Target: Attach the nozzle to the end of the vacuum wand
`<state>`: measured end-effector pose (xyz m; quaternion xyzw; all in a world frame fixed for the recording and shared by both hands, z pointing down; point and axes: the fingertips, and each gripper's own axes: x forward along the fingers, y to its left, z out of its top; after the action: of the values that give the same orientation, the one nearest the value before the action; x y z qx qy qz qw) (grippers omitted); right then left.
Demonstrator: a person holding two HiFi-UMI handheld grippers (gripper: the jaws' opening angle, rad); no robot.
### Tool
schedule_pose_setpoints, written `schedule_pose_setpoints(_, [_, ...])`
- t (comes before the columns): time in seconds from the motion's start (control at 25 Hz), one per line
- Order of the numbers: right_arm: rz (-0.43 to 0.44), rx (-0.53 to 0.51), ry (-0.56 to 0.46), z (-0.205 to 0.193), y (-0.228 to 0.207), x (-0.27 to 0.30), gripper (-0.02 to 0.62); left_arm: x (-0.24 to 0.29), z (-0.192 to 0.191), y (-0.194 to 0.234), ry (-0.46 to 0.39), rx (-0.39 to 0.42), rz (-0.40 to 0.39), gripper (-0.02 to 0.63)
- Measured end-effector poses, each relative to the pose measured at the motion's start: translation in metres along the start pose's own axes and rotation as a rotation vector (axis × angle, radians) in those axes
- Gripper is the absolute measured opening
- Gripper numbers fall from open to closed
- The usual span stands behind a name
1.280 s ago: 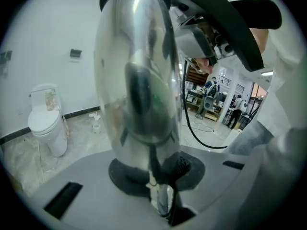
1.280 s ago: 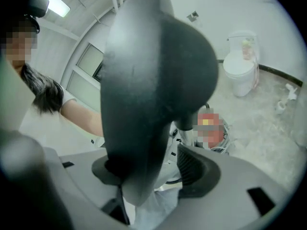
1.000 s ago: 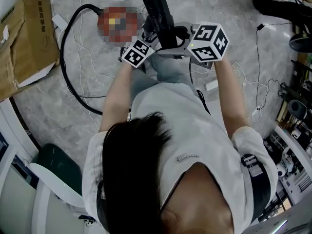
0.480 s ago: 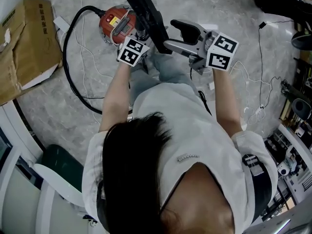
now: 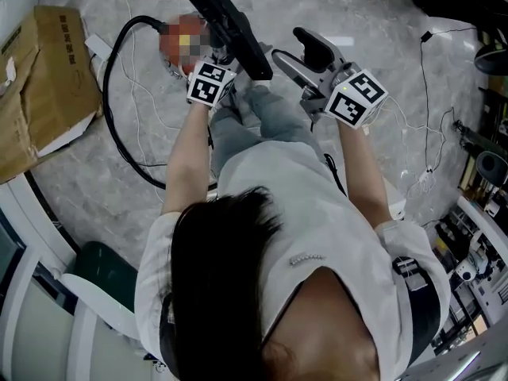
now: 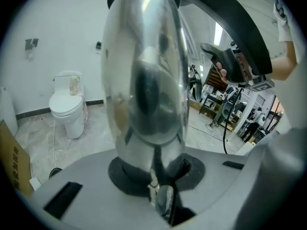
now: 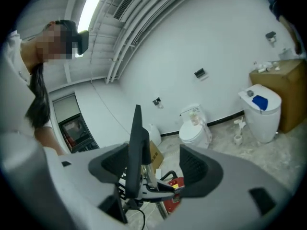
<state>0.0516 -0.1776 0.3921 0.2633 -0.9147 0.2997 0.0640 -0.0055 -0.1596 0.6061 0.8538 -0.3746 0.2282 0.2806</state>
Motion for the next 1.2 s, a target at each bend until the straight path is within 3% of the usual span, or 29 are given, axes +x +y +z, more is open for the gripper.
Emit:
schedule_pose_setpoints(0.24, [-0.106,0.030,0.003,-0.013,-0.020,0.008,0.345,0.007,-0.001,0.013,0.015,-0.027,0.017,0.058])
schedule_pose_setpoints(0.44, [-0.078,0.067,-0.003,-0.019,-0.017,0.015,0.345,0.012,-0.002,0.026,0.026,-0.019,0.009,0.058])
schedule_pose_setpoints(1.2, [-0.172,0.035,0.108,-0.048,-0.053,0.006,0.345,0.055,-0.008,0.083,0.065,-0.079,0.016,0.058])
